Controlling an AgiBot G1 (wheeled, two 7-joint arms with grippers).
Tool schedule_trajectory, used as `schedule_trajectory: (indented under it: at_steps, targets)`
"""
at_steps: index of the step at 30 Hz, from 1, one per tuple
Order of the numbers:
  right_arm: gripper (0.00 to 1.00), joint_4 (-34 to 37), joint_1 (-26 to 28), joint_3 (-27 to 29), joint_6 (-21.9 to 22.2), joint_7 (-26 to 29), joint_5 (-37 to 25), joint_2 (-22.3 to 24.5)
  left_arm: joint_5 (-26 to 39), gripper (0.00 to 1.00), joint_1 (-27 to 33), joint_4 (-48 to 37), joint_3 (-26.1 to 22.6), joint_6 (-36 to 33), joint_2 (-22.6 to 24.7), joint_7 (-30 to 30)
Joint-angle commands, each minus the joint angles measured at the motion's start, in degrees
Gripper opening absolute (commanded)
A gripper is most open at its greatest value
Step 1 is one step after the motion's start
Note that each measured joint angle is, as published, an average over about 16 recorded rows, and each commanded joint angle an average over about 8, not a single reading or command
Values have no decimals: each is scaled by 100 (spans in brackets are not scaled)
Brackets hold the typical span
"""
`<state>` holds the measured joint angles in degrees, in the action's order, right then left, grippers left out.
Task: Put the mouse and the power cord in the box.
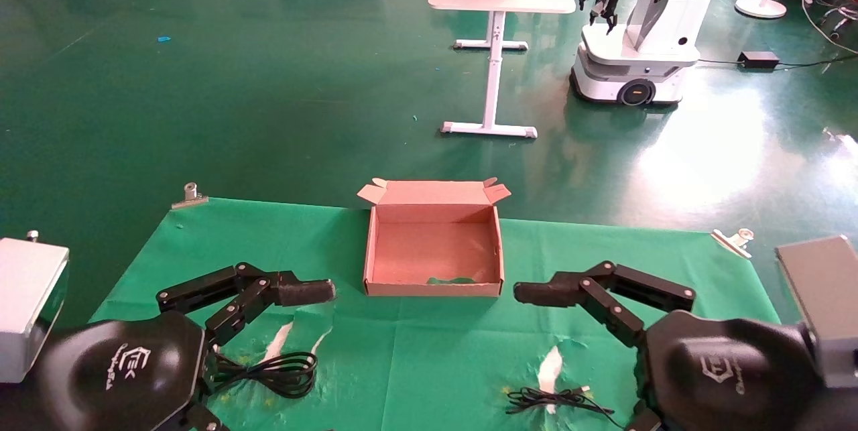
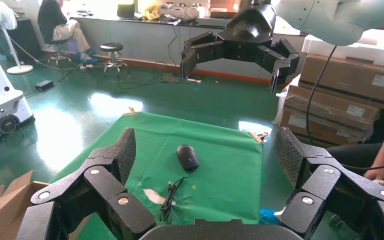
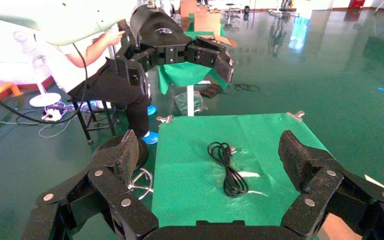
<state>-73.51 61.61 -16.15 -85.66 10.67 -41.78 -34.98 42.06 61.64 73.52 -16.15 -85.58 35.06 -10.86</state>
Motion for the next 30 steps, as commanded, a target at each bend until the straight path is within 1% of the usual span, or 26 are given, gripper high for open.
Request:
schedule_trajectory:
  at_steps: [1, 30]
  targets:
    - [100, 0, 0, 0, 0, 0, 0, 0, 0, 100, 0, 0, 0, 0, 0, 0]
    - [100, 0, 0, 0, 0, 0, 0, 0, 0, 100, 0, 0, 0, 0, 0, 0]
